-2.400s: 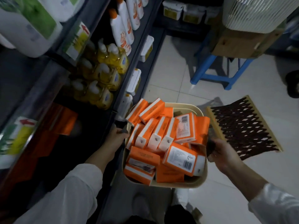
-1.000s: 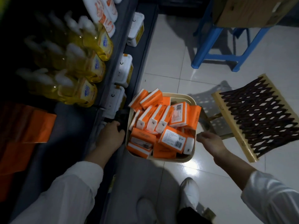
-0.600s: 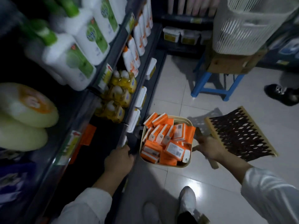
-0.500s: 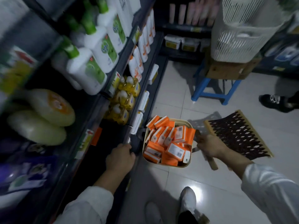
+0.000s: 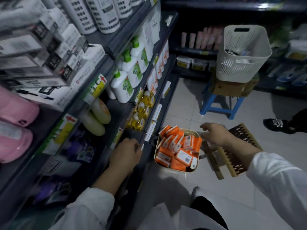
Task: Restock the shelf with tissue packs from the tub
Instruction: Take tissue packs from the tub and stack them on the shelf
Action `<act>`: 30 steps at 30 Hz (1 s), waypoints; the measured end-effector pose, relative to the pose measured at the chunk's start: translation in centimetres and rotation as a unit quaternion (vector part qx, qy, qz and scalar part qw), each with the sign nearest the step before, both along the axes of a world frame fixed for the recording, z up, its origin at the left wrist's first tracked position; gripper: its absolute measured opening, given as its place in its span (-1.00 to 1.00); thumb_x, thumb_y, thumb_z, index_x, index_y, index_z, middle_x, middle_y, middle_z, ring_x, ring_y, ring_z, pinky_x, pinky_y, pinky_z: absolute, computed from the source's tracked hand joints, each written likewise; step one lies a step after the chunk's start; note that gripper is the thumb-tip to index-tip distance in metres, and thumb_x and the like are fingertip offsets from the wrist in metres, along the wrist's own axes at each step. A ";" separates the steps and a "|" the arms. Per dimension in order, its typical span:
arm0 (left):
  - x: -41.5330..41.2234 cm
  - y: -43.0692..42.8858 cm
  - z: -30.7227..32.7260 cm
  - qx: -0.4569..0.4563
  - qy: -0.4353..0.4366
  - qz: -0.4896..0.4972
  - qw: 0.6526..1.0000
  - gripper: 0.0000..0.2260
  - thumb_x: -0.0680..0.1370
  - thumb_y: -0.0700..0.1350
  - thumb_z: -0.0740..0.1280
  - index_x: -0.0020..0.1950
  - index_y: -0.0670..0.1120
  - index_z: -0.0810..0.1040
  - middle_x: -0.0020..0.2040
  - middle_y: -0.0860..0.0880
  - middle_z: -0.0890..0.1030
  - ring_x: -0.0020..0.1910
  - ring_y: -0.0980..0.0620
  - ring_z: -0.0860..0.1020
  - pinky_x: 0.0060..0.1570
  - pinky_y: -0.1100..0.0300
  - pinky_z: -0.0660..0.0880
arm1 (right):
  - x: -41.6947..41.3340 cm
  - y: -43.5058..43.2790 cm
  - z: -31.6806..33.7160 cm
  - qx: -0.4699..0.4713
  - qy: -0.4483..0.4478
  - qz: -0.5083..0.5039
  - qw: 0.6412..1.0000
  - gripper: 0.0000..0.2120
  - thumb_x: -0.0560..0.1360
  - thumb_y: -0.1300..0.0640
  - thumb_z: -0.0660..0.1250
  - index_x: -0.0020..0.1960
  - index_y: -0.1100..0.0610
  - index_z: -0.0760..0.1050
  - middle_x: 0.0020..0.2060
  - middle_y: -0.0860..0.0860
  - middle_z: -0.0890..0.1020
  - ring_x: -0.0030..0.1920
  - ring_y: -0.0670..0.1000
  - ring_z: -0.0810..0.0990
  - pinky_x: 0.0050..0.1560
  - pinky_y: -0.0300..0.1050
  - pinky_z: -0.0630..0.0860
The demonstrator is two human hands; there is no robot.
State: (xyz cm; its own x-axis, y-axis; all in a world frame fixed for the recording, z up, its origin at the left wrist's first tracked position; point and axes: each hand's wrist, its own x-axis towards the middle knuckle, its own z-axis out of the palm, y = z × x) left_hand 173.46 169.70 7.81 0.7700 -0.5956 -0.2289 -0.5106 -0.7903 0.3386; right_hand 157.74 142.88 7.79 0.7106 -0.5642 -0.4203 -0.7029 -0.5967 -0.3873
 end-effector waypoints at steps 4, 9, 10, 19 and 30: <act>0.1 1.7 1.5 -0.024 -0.018 0.040 0.999 -0.88 0.52 -0.01 0.29 -0.01 -0.02 0.53 -0.04 0.02 0.51 -0.07 0.00 0.52 -0.08 0.09 0.49 | 0.9 -0.9 0.3 -0.007 -0.016 0.036 0.999 -0.57 0.52 0.09 0.29 0.37 0.10 0.37 0.26 0.06 0.53 0.23 0.06 0.50 0.22 -0.07 0.43; -0.6 2.3 1.7 -0.016 -0.014 0.112 0.994 -0.85 0.52 0.02 0.31 0.03 -0.01 0.54 -0.10 0.05 0.43 -0.08 0.00 0.51 -0.09 0.13 0.48 | 3.2 -2.9 -0.8 0.040 -0.004 0.090 0.995 -0.57 0.51 0.14 0.30 0.37 0.13 0.37 0.26 0.08 0.52 0.23 0.07 0.50 0.21 -0.11 0.41; -1.0 2.1 1.8 -0.013 -0.020 0.125 0.992 -0.85 0.52 0.01 0.31 0.03 -0.01 0.54 -0.11 0.05 0.43 -0.09 0.00 0.52 -0.11 0.15 0.46 | 3.8 -3.5 -1.1 0.048 -0.001 0.107 0.993 -0.57 0.52 0.14 0.29 0.37 0.13 0.36 0.26 0.08 0.52 0.23 0.07 0.50 0.20 -0.12 0.40; -5.5 1.0 1.6 0.022 -0.004 0.259 0.966 -0.85 0.52 -0.03 0.31 0.06 -0.01 0.55 0.01 -0.01 0.53 -0.02 -0.01 0.55 -0.01 0.11 0.50 | 7.7 -6.7 -3.1 0.070 0.037 0.245 0.966 -0.60 0.54 0.14 0.24 0.36 0.11 0.37 0.25 0.10 0.53 0.23 0.09 0.50 0.14 -0.16 0.40; -8.7 3.0 -3.2 0.011 0.056 0.328 0.943 -0.86 0.51 -0.05 0.32 0.03 -0.03 0.57 -0.05 0.00 0.50 -0.07 -0.01 0.56 -0.07 0.10 0.50 | 8.7 -3.7 -8.6 0.088 0.073 0.299 0.947 -0.68 0.53 0.15 0.22 0.27 0.04 0.47 0.15 0.01 0.57 0.14 0.07 0.53 0.07 -0.14 0.44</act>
State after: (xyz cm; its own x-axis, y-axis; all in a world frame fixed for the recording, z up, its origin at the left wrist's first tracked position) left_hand 164.79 172.73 4.56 0.9414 0.0055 -0.3373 0.1278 -0.9312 0.3415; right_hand 166.43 139.13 -0.82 0.8080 0.0099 -0.5891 -0.3125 -0.8404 -0.4427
